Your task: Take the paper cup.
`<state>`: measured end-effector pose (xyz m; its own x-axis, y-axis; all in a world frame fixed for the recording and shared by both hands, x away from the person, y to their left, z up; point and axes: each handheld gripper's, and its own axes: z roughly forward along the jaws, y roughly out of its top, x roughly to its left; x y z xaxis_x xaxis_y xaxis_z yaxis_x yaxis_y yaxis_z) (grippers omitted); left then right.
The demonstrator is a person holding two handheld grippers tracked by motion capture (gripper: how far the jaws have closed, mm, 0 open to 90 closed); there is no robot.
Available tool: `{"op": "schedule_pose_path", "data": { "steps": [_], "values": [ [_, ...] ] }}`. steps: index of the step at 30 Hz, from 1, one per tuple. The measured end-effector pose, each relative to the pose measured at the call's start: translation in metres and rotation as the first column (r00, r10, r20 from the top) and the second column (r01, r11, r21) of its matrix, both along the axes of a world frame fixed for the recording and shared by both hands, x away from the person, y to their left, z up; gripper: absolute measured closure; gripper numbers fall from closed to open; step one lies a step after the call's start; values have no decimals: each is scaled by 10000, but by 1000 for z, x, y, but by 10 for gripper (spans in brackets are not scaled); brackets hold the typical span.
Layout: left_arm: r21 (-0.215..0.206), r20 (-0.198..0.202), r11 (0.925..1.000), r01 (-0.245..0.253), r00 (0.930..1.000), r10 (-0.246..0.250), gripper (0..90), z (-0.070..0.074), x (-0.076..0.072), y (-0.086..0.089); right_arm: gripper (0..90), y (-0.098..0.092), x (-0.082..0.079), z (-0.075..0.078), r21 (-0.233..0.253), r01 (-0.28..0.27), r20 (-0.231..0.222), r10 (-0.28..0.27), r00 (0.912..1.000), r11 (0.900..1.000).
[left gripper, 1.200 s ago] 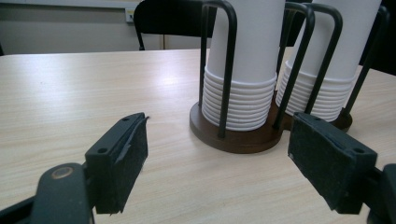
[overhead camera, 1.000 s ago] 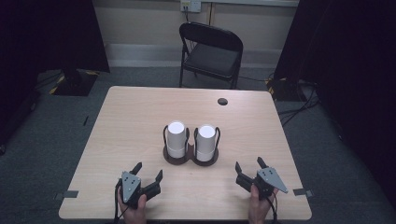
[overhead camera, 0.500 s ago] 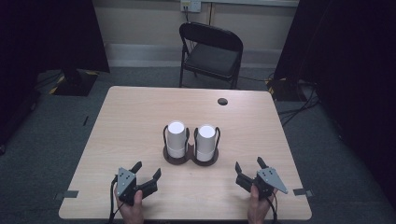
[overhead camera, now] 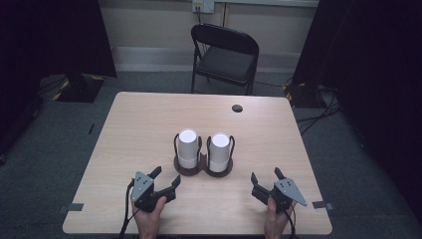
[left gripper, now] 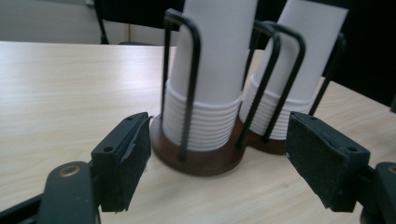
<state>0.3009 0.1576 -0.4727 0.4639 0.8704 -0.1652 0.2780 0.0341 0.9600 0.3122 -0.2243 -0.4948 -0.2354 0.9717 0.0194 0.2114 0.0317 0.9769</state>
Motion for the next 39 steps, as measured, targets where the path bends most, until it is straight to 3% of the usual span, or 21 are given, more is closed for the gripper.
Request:
{"op": "schedule_pose_path", "data": {
  "steps": [9, 14, 19, 25, 30, 39],
  "values": [
    [-13, 117, 9958, 911, 9958, -911, 248, 20, 9, -21, 132, 0, -1, 0, -18, 54, 84, -54, 10000, 10000],
    [323, -58, 9901, 1364, 9907, -1363, 259, 27, 19, -33, 132, 1, 0, 0, -131, 105, 27, -105, 9999, 9999],
    [468, 122, 9838, 1731, 9847, -1738, 256, 35, 24, -44, 132, 2, 0, 0, -176, 115, -23, -115, 9999, 9998],
    [476, 274, 9807, 1896, 9812, -1910, 255, 45, 29, -51, 133, 3, 1, 0, -266, 106, -86, -109, 9999, 9996],
    [733, 476, 9777, 1968, 9785, -2005, 247, 55, 33, -58, 132, 2, -1, 0, -190, -33, 116, 35, 9999, 9998],
    [1032, 508, 9655, 2389, 9682, -2450, 223, 65, 51, -71, 133, 0, -3, 0, 31, -372, 224, 371, 9991, 9993]
  ]
}}
